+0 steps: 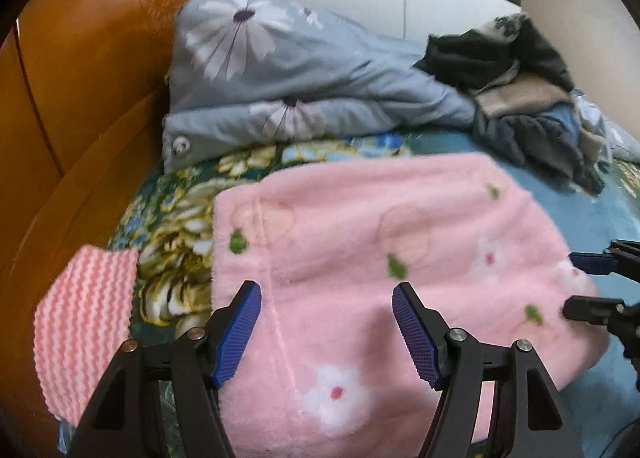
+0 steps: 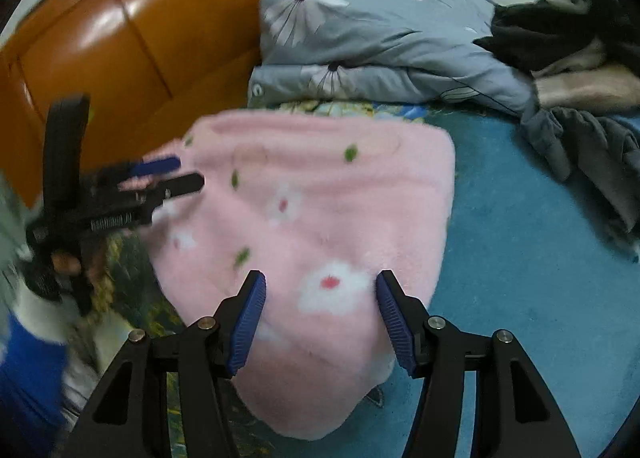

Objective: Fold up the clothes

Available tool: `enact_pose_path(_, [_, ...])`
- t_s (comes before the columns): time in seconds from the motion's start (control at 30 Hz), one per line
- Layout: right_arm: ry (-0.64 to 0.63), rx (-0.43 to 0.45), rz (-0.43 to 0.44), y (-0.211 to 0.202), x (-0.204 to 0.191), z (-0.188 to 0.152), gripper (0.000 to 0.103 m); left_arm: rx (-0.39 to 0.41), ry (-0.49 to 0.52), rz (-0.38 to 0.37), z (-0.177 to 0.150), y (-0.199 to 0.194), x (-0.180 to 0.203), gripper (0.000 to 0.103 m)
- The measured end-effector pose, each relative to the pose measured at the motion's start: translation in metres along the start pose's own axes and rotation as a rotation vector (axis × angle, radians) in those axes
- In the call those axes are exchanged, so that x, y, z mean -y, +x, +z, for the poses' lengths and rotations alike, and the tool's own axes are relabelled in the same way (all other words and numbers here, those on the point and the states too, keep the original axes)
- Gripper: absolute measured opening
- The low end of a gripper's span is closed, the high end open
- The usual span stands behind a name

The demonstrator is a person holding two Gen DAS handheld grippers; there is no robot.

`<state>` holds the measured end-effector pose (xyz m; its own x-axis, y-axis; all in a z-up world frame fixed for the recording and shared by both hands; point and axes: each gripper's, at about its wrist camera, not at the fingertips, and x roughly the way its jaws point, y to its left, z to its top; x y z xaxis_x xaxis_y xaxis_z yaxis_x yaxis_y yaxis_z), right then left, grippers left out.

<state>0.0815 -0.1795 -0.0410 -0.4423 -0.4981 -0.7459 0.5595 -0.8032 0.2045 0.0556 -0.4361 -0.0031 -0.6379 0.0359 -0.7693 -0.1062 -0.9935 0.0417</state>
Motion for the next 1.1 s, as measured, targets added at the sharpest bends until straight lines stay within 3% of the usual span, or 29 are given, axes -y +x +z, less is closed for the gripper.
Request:
enact_pose_path(0.27, [0.036, -0.025, 0.015, 0.015, 0.015, 0.001, 0.059, -0.057, 0.037, 0.036, -0.006, 0.017, 0.007, 0.076])
enact_pose_path(0.5, [0.047, 0.002, 0.005, 0.003, 0.01, -0.001, 0.059, -0.012, 0.034, 0.026, -0.005, 0.011, 0.005, 0.077])
enact_pose_path(0.67, [0.049, 0.038, 0.033, -0.018, 0.01, -0.014, 0.059, 0.013, 0.03, 0.075, -0.001, 0.012, 0.009, 0.077])
enact_pose_path(0.77, [0.049, 0.037, 0.046, -0.031, 0.015, -0.024, 0.059, 0.022, -0.071, 0.091, 0.005, 0.006, 0.007, 0.077])
enact_pose_path(0.83, [0.037, 0.044, 0.049, -0.043, 0.018, -0.033, 0.059, 0.047, -0.19, 0.081, 0.004, -0.004, 0.007, 0.077])
enact_pose_path(0.93, [0.012, 0.04, 0.043, -0.049, 0.022, -0.046, 0.059, 0.09, -0.31, 0.12, -0.01, -0.022, 0.022, 0.077])
enact_pose_path(1.1, [0.015, 0.048, 0.047, -0.05, 0.03, -0.065, 0.059, 0.117, -0.327, 0.207, -0.054, -0.044, 0.075, 0.086])
